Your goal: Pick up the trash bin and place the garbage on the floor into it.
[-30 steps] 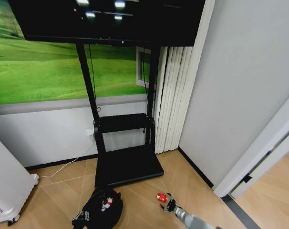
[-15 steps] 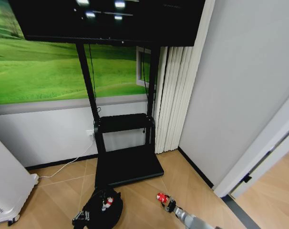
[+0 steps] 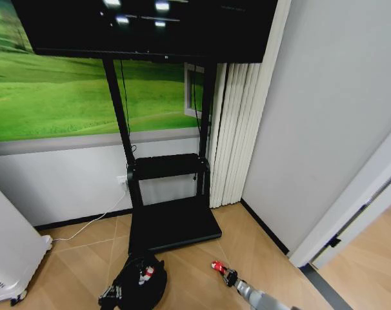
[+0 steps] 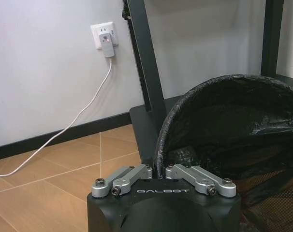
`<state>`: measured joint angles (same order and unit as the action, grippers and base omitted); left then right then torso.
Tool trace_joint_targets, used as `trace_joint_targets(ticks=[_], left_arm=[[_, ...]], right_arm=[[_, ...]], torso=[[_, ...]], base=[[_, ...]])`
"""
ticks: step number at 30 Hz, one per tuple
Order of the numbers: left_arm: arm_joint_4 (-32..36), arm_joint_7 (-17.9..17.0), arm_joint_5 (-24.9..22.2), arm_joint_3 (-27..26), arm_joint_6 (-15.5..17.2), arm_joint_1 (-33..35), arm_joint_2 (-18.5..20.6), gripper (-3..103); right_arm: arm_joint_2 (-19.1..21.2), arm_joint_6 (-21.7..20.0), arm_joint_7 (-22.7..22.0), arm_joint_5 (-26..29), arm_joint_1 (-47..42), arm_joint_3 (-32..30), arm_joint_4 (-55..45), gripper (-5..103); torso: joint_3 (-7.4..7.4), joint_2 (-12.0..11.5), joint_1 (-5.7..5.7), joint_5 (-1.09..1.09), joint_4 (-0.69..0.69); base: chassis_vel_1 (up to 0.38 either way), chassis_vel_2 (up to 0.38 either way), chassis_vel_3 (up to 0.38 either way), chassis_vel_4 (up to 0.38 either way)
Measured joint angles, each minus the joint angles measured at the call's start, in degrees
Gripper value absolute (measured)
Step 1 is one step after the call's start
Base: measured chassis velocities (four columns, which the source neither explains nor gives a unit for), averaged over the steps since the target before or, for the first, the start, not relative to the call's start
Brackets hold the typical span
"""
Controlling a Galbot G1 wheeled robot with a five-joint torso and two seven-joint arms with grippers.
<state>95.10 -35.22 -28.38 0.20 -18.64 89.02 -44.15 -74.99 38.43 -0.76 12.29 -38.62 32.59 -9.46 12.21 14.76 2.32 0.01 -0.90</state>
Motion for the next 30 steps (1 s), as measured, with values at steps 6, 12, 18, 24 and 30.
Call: trace_joint_targets(ticks=[6, 12, 18, 24, 30], left_arm=[[0.68, -0.64, 0.04, -0.17, 0.28, -0.05, 0.35, 7], [2.76, -1.8, 0.14, -0.24, 1.0, -0.13, 0.67, 7], [3.78, -2.15, 0.51, -0.84, 1.21, 0.77, 0.37, 7], [5.46, -2.31, 0.54, -2.03, 1.46, 1.56, 0.66, 7], [7.7, -3.21, -0.7, -2.87, 2.26, 1.01, 1.68, 7]], right_arm=[[1.92, 2.42, -0.03, 0.61, -0.1, -0.62, -2.61, 20], [5.11, 6.02, -0.48, -1.0, -0.91, -2.08, -6.4, 20], [10.98, 7.37, -2.15, -2.78, -3.42, -5.53, -13.89, 20], [15.91, 7.5, -3.92, -3.92, -4.88, -8.23, -20.46, 20], [20.53, 7.54, -5.8, -3.85, -6.5, -10.3, -28.95, 20]], torso=[[0.0, 0.0, 0.0, 0.0, 0.0], [0.0, 0.0, 0.0, 0.0, 0.0], [0.0, 0.0, 0.0, 0.0, -0.01], [0.0, 0.0, 0.0, 0.01, 0.01], [0.0, 0.01, 0.0, 0.0, 0.0]], base=[[0.0, 0.0, 0.0, 0.0], [0.0, 0.0, 0.0, 0.0], [0.0, 0.0, 0.0, 0.0], [0.0, 0.0, 0.0, 0.0], [0.0, 0.0, 0.0, 0.0]])
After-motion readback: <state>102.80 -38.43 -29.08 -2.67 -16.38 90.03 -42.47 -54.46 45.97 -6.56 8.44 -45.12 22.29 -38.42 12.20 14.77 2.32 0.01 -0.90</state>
